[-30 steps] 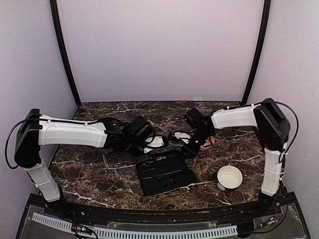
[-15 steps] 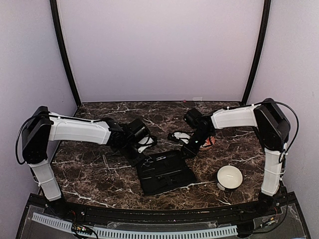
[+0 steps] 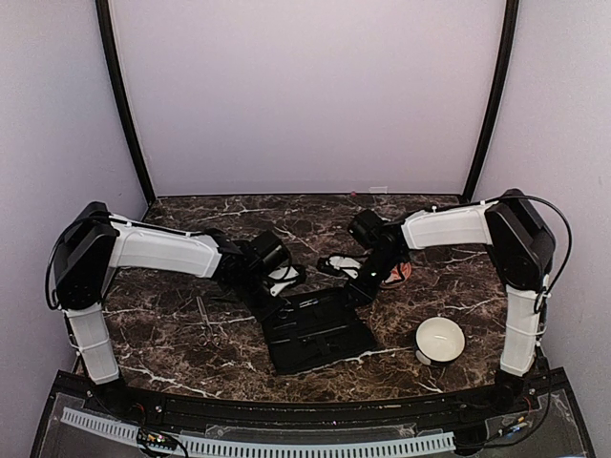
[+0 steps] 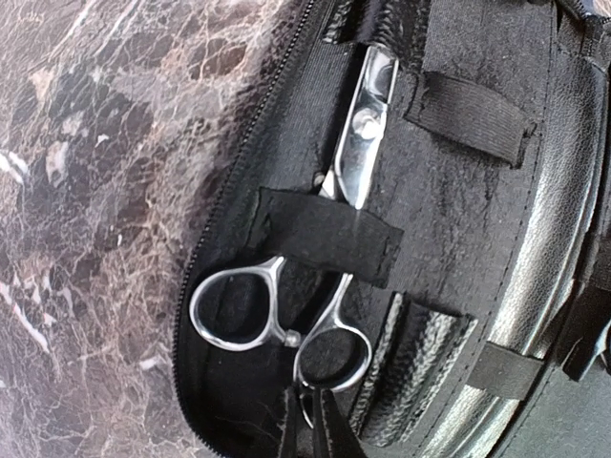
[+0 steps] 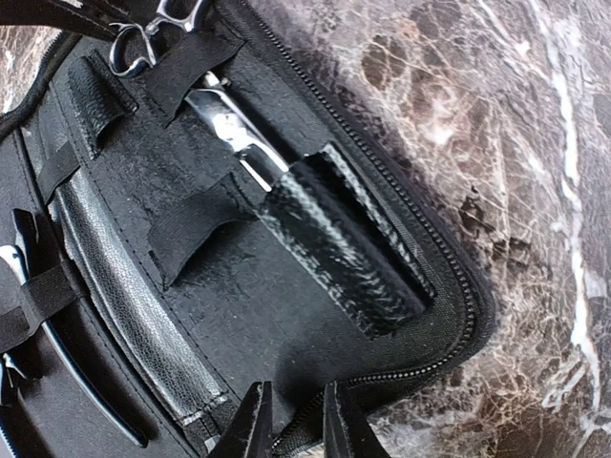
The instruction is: Sort the hair-cutting tools
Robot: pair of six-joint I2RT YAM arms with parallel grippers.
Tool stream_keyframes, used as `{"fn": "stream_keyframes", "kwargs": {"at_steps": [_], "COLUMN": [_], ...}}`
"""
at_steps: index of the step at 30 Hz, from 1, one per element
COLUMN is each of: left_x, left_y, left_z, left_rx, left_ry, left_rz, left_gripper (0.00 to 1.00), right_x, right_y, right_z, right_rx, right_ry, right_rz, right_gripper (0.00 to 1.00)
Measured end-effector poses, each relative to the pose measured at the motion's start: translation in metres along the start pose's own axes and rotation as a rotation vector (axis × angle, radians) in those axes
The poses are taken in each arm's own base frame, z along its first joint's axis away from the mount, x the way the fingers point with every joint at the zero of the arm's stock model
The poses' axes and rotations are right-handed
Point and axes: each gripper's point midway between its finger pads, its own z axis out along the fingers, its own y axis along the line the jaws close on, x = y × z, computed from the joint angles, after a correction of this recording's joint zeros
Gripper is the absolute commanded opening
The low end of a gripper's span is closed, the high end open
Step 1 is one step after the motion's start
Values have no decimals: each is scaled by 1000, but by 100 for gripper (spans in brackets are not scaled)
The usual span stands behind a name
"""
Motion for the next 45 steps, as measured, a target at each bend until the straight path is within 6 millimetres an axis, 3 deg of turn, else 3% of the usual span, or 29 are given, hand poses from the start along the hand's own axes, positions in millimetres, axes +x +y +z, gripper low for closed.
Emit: {"fn": "stream_keyframes", "kwargs": {"at_steps": [32, 38, 42, 45], "left_x": [-18, -29, -33, -32], "left_y": [-14, -15, -19, -16], "left_z": [5, 2, -2, -14], "left_rx": [130, 143, 142, 107], "left_ry": [-15, -44, -60, -61], "left_rz": [-72, -73, -57, -46], "left_gripper": [0, 3, 9, 11], "right_x": [0, -1, -2, -9], "right_y": [1, 3, 10, 16], "right_z": [0, -2, -15, -41], "right_rx": [0, -2, 3, 23], "right_ry": [1, 1, 0, -30], "right_rz": [-12, -18, -31, -58], "right_gripper": [17, 17, 19, 21]}}
